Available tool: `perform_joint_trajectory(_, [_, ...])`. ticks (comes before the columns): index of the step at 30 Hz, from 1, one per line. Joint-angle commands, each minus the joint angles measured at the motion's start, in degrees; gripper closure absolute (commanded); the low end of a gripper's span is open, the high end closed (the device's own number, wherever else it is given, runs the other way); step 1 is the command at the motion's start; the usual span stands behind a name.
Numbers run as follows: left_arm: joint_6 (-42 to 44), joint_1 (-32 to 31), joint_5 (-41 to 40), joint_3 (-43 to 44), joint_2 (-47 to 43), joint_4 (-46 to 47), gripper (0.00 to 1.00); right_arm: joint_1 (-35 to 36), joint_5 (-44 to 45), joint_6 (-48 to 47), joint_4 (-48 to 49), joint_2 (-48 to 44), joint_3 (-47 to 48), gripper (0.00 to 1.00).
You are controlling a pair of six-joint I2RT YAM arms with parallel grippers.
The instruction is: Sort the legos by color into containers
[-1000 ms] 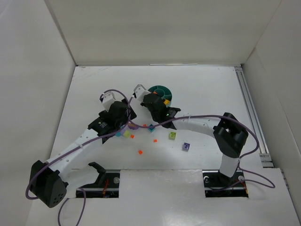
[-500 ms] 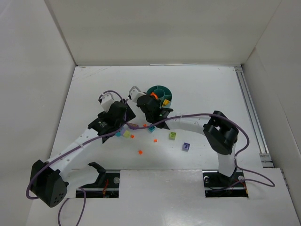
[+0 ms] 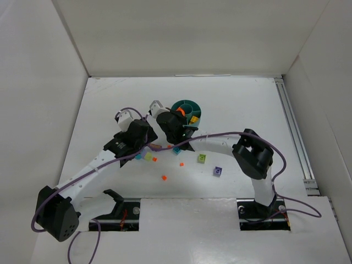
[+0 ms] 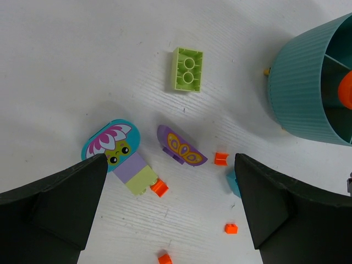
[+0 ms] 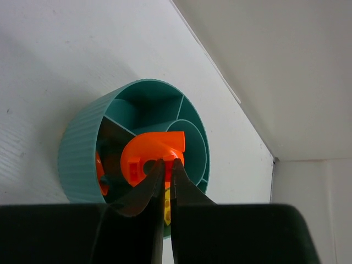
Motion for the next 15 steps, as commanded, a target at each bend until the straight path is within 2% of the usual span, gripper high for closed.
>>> perform_joint_trajectory(1, [1.86,-1.02,1.70,-0.13,-0.50,1.85,0.00,0.88,2.08,-1.46,0.31,1.78,2.20,0.93])
perform_joint_trajectory(5, [1.86,-1.02,1.70,-0.13,0.02,2.38,0.00,1.40,2.08,-1.46,-0.21,2.31,2.20,0.84])
perform_joint_trajectory(6, [1.86,-1.02,1.70,-0.13,0.02,2.38,0.00,1.41,2.08,-1.46,-0.21,2.31,2.20,0.78])
perform_joint_trajectory(15, [1.86,-1.02,2.31,-0.66,0.55,2.90,0.00,1.93,0.77,-0.94,-0.74,1.17,1.67,0.65])
